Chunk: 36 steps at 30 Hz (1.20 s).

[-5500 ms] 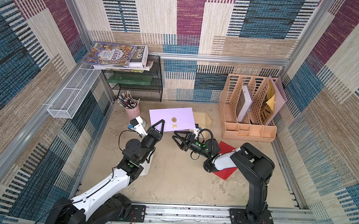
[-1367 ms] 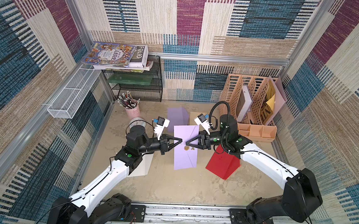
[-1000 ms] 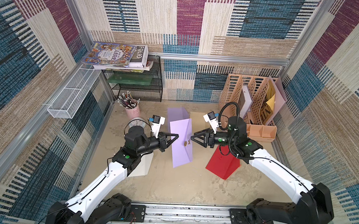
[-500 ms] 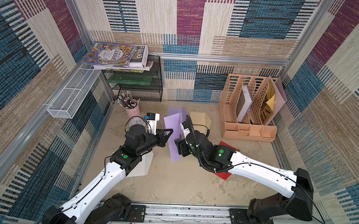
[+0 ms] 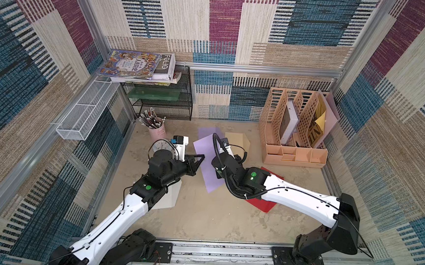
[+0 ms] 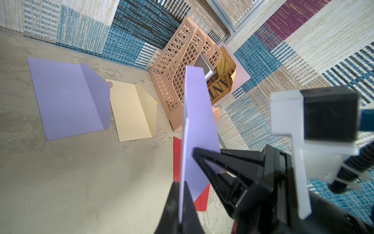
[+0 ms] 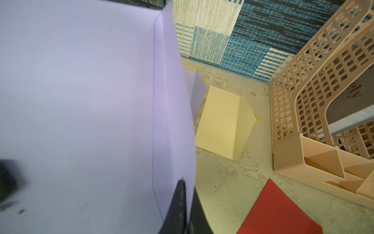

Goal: Open the envelope
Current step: Open the envelope flap on the envelope.

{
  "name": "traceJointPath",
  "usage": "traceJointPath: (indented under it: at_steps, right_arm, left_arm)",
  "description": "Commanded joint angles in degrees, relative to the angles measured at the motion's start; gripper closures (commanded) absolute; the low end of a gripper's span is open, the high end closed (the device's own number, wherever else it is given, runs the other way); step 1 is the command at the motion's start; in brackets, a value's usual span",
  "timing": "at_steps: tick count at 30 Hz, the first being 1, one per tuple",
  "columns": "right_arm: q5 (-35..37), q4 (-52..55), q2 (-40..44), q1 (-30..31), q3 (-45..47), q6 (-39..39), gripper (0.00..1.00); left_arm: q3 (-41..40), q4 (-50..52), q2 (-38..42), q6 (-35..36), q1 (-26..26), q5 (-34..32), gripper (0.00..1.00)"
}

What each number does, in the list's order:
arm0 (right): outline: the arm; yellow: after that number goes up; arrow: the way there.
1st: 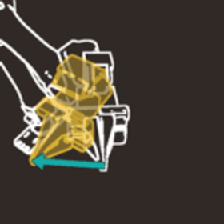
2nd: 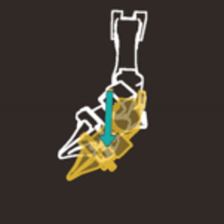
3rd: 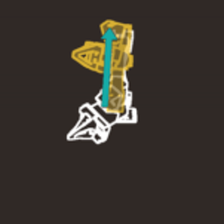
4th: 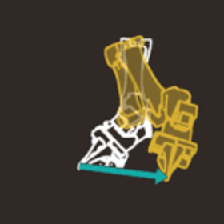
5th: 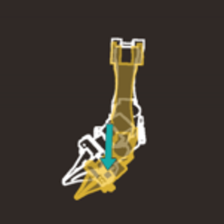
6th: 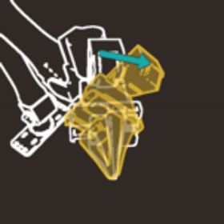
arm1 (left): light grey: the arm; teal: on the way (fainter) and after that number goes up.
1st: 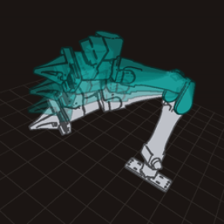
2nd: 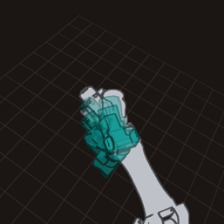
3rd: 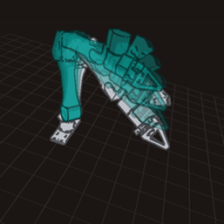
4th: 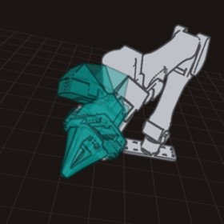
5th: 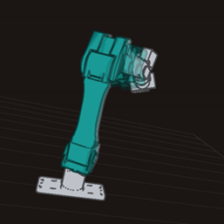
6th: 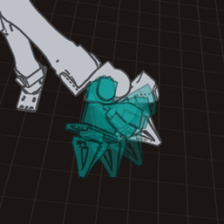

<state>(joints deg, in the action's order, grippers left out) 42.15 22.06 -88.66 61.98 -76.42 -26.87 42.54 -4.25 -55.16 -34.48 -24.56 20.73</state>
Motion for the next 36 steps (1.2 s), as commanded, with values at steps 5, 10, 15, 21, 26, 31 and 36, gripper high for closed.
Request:
traceJointPath:
  at_steps: [5, 10, 15, 21, 26, 31, 36]
  right_arm:
    - [-19.19, -9.26, 6.90, -4.54, 7.23, 3.03, 1.00]
    - [-36.38, -15.64, 12.30, -9.23, 13.48, 1.87, 1.00]
    - [-49.31, -20.72, 15.96, -13.64, 18.03, -0.52, 1.00]
    - [-61.52, -29.06, 18.41, -16.65, 22.53, -5.01, 1.00]
    - [-69.72, -37.70, 18.53, -18.45, 25.50, -10.06, 1.00]
    - [-75.17, -46.87, 17.63, -19.43, 27.50, -14.94, 1.00]
    - [-78.55, -56.46, 15.21, -19.79, 27.86, -20.01, 1.00]
  left_arm:
    - [0.85, 0.36, -0.97, 2.63, 0.31, -2.57, 1.00]
    - [2.21, 1.23, -2.74, 4.19, 1.00, -3.12, 1.00]
    - [3.27, 0.55, -5.47, 4.38, 1.27, -2.75, 1.00]
    - [5.13, -0.22, -9.88, 4.25, 1.35, -1.40, 0.78]
    - [5.80, -1.69, -12.67, 3.81, 1.36, -0.87, 0.63]
    - [6.07, -2.98, -14.66, 3.07, 1.35, 0.36, 0.50]
    - [5.75, -6.33, -17.21, 0.64, 1.38, 2.77, 0.44]
